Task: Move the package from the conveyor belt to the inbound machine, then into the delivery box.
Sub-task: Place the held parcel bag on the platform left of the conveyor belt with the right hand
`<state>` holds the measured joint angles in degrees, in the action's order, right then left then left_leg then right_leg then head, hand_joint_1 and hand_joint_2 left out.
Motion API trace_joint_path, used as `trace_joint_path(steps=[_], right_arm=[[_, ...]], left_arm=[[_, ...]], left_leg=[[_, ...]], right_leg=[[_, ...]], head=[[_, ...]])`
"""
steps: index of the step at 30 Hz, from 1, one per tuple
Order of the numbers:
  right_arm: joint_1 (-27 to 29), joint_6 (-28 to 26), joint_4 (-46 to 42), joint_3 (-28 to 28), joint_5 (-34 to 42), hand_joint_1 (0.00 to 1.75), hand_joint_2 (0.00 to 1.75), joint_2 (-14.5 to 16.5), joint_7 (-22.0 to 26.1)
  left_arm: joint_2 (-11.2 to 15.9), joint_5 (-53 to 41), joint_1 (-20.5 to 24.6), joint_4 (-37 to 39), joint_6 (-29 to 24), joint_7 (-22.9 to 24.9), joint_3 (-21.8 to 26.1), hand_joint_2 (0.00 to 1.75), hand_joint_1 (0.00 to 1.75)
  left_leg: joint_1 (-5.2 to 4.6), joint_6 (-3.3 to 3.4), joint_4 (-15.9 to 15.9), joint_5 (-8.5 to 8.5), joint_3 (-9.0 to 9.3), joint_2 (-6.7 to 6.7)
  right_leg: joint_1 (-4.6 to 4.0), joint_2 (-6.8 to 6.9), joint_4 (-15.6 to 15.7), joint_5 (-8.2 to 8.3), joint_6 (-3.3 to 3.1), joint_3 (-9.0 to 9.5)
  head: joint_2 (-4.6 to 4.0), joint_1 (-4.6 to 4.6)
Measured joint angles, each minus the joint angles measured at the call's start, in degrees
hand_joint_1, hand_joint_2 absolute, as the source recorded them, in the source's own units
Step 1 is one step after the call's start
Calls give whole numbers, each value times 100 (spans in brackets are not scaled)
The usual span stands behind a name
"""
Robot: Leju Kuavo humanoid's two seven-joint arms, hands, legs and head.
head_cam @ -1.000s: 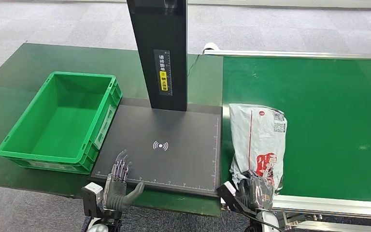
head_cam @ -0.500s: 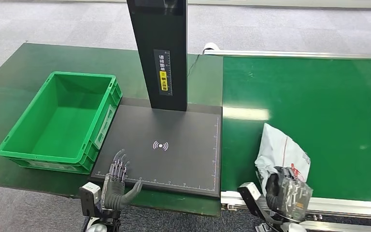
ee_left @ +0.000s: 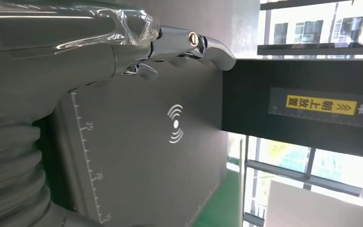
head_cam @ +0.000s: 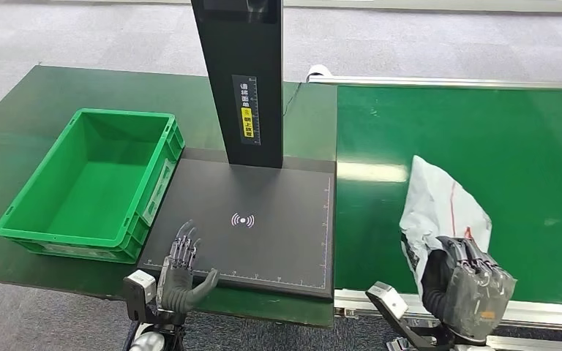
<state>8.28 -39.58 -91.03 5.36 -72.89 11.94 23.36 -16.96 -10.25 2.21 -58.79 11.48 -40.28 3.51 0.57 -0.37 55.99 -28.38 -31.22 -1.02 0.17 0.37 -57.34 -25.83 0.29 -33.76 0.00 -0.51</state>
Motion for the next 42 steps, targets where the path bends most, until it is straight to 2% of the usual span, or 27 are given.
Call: trace_joint_path(steps=[9, 21, 30, 36, 37, 40, 41, 42], right_arm=[[-676, 6, 782, -1143, 687, 175, 175, -120, 26], [-1819, 56, 2493, -2469, 2390, 175, 175, -6, 918], [-2075, 343, 3518, -3157, 3162, 175, 175, 322, 1342], [-2165, 733, 4051, -3379, 3612, 175, 175, 365, 1499], [-2176, 782, 4129, -3389, 3679, 150, 175, 366, 1529], [-2189, 921, 4286, -3395, 3841, 20, 175, 366, 1582], [-2188, 972, 4312, -3394, 3888, 0, 175, 366, 1587], [-2188, 1022, 4331, -3393, 3932, 0, 175, 365, 1589]], left_arm=[[24, 58, 90, 43, -133, 0, -194, 175, 0], [166, 68, 98, -2, -459, 0, -163, 175, 0], [231, 30, 81, -98, -556, 0, -81, 175, 0], [248, 1, 76, -131, -591, 0, -50, 175, 0], [250, 0, 73, -144, -592, 0, -37, 175, 0], [259, -3, 62, -170, -595, 0, 1, 175, 0], [261, -8, 57, -179, -595, 0, 9, 175, 0], [262, -15, 52, -187, -593, 0, 17, 175, 0]], left_leg=[[0, 0, 0, 2, -2, 1], [2, -2, -1, 5, -4, 0], [2, -3, -1, 4, -6, 2], [1, -2, -1, 4, -7, 2], [1, -2, -1, 4, -7, 3], [1, -2, 0, 4, -8, 3], [1, -3, 0, 4, -8, 3], [1, -3, 0, 4, -8, 3]], right_leg=[[0, 0, -1, 0, 0, -2], [-2, -1, -3, 1, -1, -4], [-2, -1, -3, 0, -1, -8], [-2, 0, -3, 0, -1, -7], [-2, 0, -3, 0, -1, -7], [-2, 0, -3, 0, -1, -8], [-2, 0, -3, 0, -1, -9], [-2, 0, -3, 0, -1, -9]], head=[[0, 0], [0, 1], [0, -1], [0, 3], [0, 3], [0, 3], [0, 3], [0, 3]])
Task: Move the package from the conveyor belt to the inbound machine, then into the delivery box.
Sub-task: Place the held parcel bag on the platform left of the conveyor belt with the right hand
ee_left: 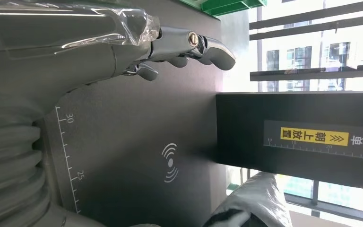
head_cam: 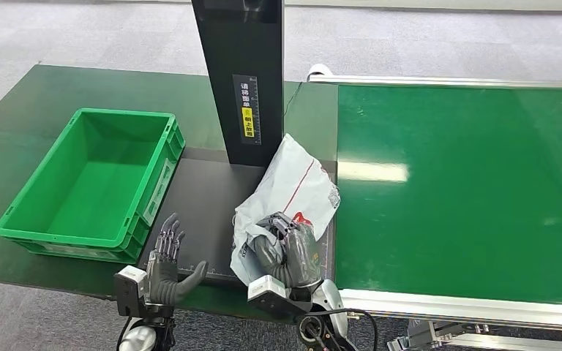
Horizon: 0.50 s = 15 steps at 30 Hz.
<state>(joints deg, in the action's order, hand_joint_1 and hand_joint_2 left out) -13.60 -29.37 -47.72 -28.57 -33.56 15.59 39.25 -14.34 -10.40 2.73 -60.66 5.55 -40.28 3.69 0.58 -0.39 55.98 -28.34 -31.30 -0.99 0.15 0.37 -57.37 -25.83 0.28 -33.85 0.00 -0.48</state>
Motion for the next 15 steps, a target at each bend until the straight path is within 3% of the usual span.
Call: trace_joint_path(steps=[15], right_arm=[[47, 1506, -56, 227, 1387, 0, 175, -4, 68]], left_arm=[[-2, -36, 31, -7, -16, 0, 46, 175, 0]], left_leg=[[0, 0, 0, 0, 2, -1]], right_leg=[[0, 0, 0, 0, 0, 0]], head=[[0, -1]])
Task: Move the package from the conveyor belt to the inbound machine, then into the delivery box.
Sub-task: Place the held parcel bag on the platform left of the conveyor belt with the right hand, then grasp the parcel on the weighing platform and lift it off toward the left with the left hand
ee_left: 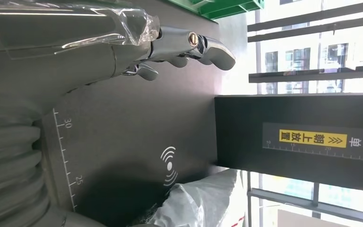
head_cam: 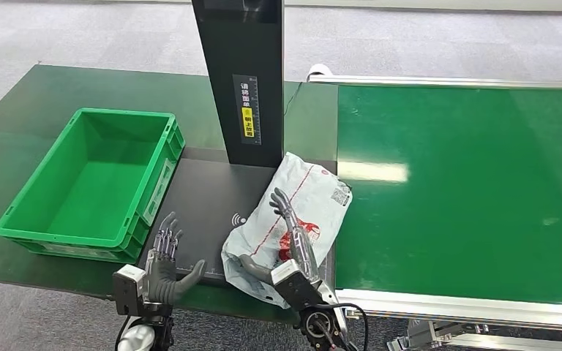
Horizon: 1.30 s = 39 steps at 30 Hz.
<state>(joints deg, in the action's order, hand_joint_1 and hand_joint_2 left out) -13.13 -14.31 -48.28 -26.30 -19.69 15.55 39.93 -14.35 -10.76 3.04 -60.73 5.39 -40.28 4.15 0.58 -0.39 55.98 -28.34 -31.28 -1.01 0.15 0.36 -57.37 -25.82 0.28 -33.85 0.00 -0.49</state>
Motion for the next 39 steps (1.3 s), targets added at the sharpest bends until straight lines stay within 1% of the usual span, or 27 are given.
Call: trace_joint_path(steps=[8, 14, 18, 21, 25, 28, 30, 36, 39], right_arm=[[-68, 113, -368, 91, 371, 0, 175, -27, 2], [-87, -158, -734, 287, 510, 0, 175, -161, 2], [59, -325, -1125, 642, 501, 0, 175, -343, 2], [175, -280, -1363, 1012, 499, 0, 175, -464, 2], [202, -109, -1418, 1559, 718, 0, 175, -644, -16], [211, 21, -1335, 1948, 873, 0, 175, -772, -9], [231, 52, -1283, 2108, 935, 0, 175, -833, -4], [308, 30, -1127, 2305, 1047, 0, 175, -915, -2], [321, 15, -1072, 2350, 1089, 0, 175, -925, -1]], left_arm=[[8, 80, -3, -2, -88, 0, -2, 175, 0], [51, 0, -82, -129, -215, 0, -13, 175, 0], [93, -386, -202, -384, -404, 0, -38, 175, 0], [107, -627, -290, -610, -393, 0, -28, 175, 0], [116, -1020, -393, -946, -396, 3, -58, 175, 0], [125, -1324, -468, -1170, -423, 26, -178, 175, 0], [126, -1528, -506, -1277, -481, 64, -293, 175, 0], [138, -2278, -552, -1389, -608, 193, -814, 175, 0], [150, -2446, -538, -1358, -585, 232, -1132, 175, 0]], left_leg=[[0, 0, 0, 0, 0, 0], [0, 0, 1, 0, 1, 1], [0, 0, 1, -1, 0, 1], [-1, 0, 1, -1, 0, 0], [-1, 0, 1, -1, 0, 2], [-1, 1, 1, -1, 2, 1], [-1, 0, 1, -1, 3, 0], [0, 0, 1, -1, 1, 1], [-1, 1, 1, -1, 0, 0]], right_leg=[[0, 0, 0, 0, 0, 0], [0, 0, 0, 0, 0, 0], [0, 1, 0, 0, 0, 0], [1, 0, 1, 0, 0, -1], [1, 1, 2, 0, 0, 1], [1, 1, 2, 1, 0, 3], [1, 1, 2, 1, 0, 3], [1, 1, 2, 1, 0, 0], [1, 1, 2, 1, 0, 0]], head=[[0, 0], [0, -1], [0, 0], [0, 0], [0, -1], [0, -1], [0, -2], [0, -2], [0, -1]])
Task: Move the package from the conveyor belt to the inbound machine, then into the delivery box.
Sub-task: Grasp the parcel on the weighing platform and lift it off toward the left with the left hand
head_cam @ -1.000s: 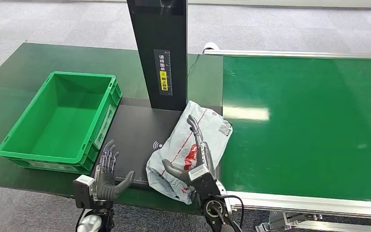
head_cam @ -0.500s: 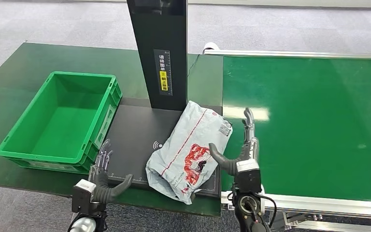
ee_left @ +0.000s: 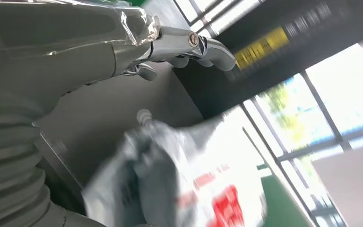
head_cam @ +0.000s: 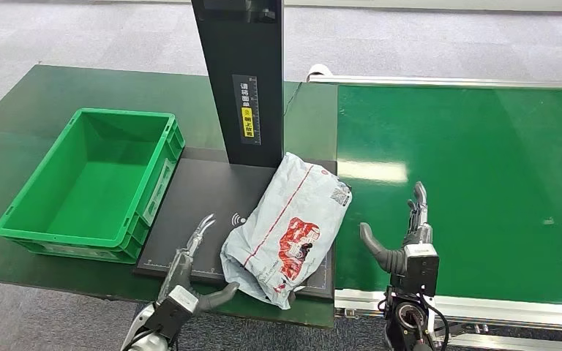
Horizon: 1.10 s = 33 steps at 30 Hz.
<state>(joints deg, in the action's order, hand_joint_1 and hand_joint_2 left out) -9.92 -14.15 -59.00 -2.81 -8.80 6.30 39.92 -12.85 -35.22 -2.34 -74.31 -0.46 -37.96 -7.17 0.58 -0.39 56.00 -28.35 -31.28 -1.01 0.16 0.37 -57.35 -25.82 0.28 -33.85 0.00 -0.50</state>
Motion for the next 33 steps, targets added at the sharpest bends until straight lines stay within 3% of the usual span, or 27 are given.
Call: trace_joint_path(steps=[7, 16, 24, 31, 32, 33], right_arm=[[45, -76, 55, 32, 72, 0, 175, -22, 3], [327, -214, -192, 44, 167, 0, 175, -76, 4], [586, -240, -586, 138, 151, 0, 175, -121, 5], [744, -162, -840, 267, 40, 0, 175, -119, 5], [759, -145, -863, 283, 28, 0, 175, -117, 5], [771, -132, -882, 295, 19, 0, 175, -116, 5]], left_arm=[[65, -275, 164, 255, -131, -7, -423, 175, 0], [210, -1100, 910, 1436, -1456, -26, -1154, 175, 0], [290, -2234, 1674, 2594, -2907, 520, -1775, 175, 0], [319, -2701, 2031, 3146, -3161, 880, -2103, 175, 0], [325, -2711, 2071, 3187, -3164, 897, -2125, 175, 4], [332, -2716, 2106, 3220, -3163, 906, -2145, 175, 47]], left_leg=[[0, 0, 0, 0, 2, 3], [0, 0, 1, 0, 2, 3], [0, 0, 1, 0, 2, 2], [0, 0, 1, 0, 1, 2], [0, 0, 1, 0, 1, 2], [0, 0, 1, 0, 1, 2]], right_leg=[[0, 1, 0, 0, 0, 1], [0, 1, 0, 0, 0, 1], [0, 0, 0, 1, 0, 1], [0, 0, 0, 1, 0, 2], [0, 0, 0, 1, 0, 2], [0, 0, 0, 1, 0, 3]], head=[[0, -1], [0, 0], [0, -1], [0, -1], [0, -1], [0, 0]])
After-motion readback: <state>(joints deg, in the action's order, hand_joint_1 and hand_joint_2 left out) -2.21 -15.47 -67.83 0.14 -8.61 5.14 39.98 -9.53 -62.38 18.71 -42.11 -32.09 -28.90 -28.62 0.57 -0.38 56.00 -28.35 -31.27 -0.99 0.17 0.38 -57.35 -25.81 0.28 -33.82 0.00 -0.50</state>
